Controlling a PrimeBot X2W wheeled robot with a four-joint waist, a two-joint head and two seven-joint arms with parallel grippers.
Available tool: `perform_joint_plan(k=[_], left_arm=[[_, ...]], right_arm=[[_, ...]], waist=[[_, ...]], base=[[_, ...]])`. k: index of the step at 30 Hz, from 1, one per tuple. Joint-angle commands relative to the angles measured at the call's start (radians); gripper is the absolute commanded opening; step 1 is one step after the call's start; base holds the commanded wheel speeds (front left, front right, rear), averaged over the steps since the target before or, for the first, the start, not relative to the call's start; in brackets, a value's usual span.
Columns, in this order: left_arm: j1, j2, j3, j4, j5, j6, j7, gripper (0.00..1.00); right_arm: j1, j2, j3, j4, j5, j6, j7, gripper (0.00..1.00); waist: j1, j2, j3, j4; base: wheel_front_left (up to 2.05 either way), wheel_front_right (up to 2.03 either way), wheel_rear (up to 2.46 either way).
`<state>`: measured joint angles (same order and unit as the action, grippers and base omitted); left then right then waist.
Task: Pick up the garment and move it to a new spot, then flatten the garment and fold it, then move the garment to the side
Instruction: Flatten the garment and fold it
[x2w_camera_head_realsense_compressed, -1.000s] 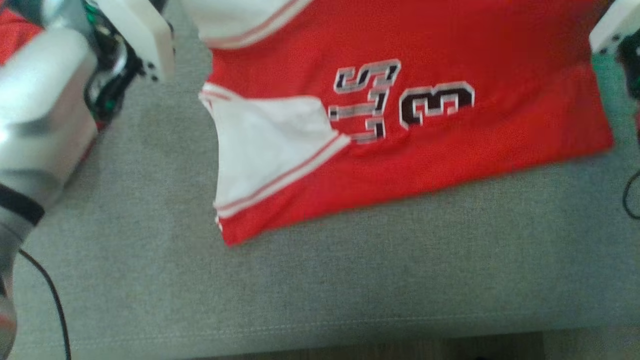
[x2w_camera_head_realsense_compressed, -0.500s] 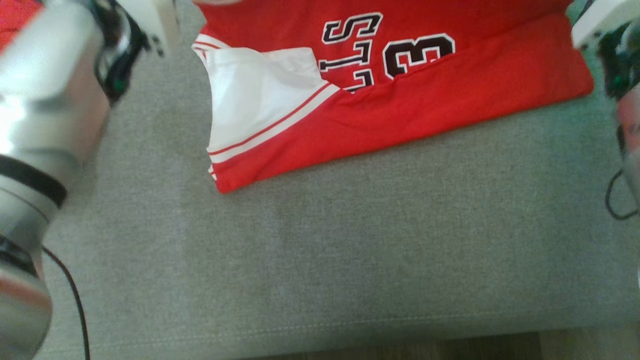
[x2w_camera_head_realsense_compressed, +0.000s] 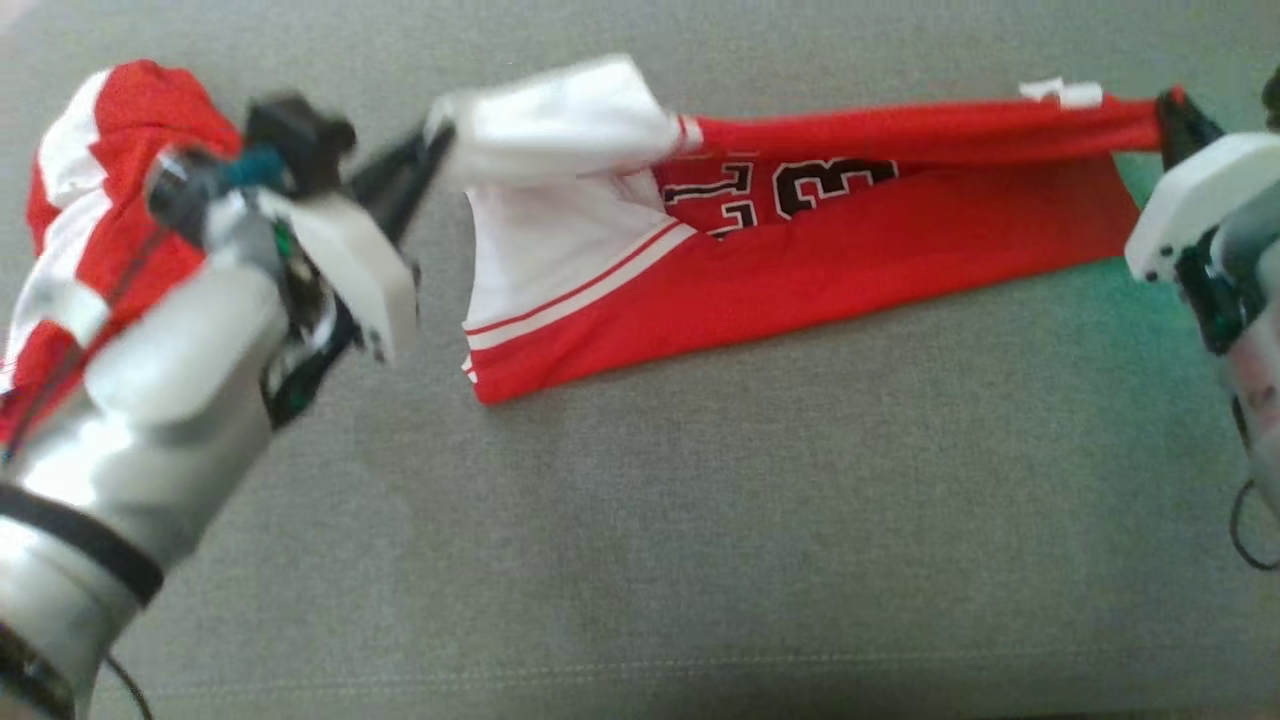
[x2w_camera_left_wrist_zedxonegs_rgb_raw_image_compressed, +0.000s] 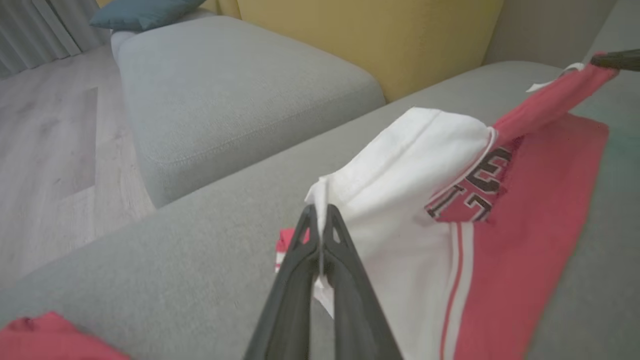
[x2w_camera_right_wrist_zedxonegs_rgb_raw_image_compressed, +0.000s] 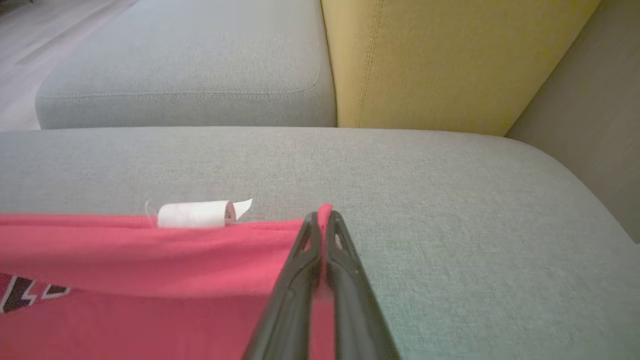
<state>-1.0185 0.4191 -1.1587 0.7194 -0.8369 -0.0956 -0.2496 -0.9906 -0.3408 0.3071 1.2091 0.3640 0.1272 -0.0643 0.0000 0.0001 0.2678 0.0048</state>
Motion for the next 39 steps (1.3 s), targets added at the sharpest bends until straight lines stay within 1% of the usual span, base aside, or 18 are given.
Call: perform_joint_plan(k=[1,9,12,18,19,20,21,22,26,29,34,39], left_arm=[[-0.002,0.059,0.020,-0.059,0.006,0.016,-0.001,0.00],[0.103,0.126,-0.035,-0.260,0.010,0.070,0.082,0.00],[0.116,0.137,-0.044,-0.296,0.011,0.080,0.102,0.00],[0.148,0.157,-0.063,-0.348,0.012,0.105,0.149,0.00],[0.154,0.156,-0.064,-0.349,0.012,0.111,0.150,0.00],[0.160,0.154,-0.065,-0.346,0.013,0.119,0.150,0.12],[0.166,0.151,-0.067,-0.342,0.015,0.127,0.149,0.45],[0.173,0.148,-0.068,-0.338,0.016,0.133,0.148,1.00],[0.195,0.135,-0.063,-0.324,0.003,0.149,0.134,1.00],[0.206,0.127,-0.039,-0.321,-0.018,0.166,0.105,1.00],[0.221,0.116,0.057,-0.327,-0.080,0.217,0.031,1.00],[0.257,0.099,0.226,-0.359,-0.127,0.281,-0.010,1.00]], right_arm=[[0.020,-0.033,0.036,-0.031,0.016,0.003,0.021,0.00],[0.076,-0.107,0.149,-0.067,0.048,0.003,0.116,0.00],[0.084,-0.119,0.170,-0.077,0.061,0.003,0.137,0.00],[0.114,-0.134,0.246,-0.120,0.102,0.003,0.212,0.00],[0.118,-0.135,0.253,-0.125,0.113,0.003,0.224,0.49],[0.124,-0.135,0.260,-0.129,0.125,0.003,0.239,1.00],[0.128,-0.136,0.268,-0.137,0.135,0.003,0.249,1.00],[0.131,-0.138,0.275,-0.146,0.145,0.003,0.257,1.00],[0.134,-0.152,0.288,-0.173,0.176,0.003,0.272,1.00],[0.130,-0.159,0.271,-0.182,0.191,0.003,0.240,1.00],[0.130,-0.131,0.223,-0.217,0.210,0.003,0.107,1.00],[0.148,-0.080,0.162,-0.278,0.225,0.003,-0.059,1.00]], waist=[[0.0000,-0.0001,-0.019,0.014],[0.0000,-0.0001,-0.028,0.023],[0.0000,-0.0001,-0.026,0.022],[0.0000,-0.0001,-0.027,0.009],[0.0000,-0.0001,-0.029,0.006],[0.0000,-0.0001,-0.030,0.005],[0.0000,-0.0001,-0.032,0.003],[0.0000,-0.0001,-0.034,0.001],[0.0000,-0.0001,-0.049,-0.007],[0.0000,-0.0001,-0.068,-0.010],[0.0000,-0.0001,-0.104,-0.013],[0.0000,-0.0001,-0.130,-0.016]], base=[[0.00,0.00,0.00],[0.00,0.00,0.00],[0.00,0.00,0.00],[0.00,0.00,0.00],[0.00,0.00,0.00],[0.00,0.00,0.00],[0.00,0.00,0.00],[0.00,0.00,0.00],[0.00,0.00,0.00],[0.00,0.00,0.00],[0.00,0.00,0.00],[0.00,0.00,0.00]])
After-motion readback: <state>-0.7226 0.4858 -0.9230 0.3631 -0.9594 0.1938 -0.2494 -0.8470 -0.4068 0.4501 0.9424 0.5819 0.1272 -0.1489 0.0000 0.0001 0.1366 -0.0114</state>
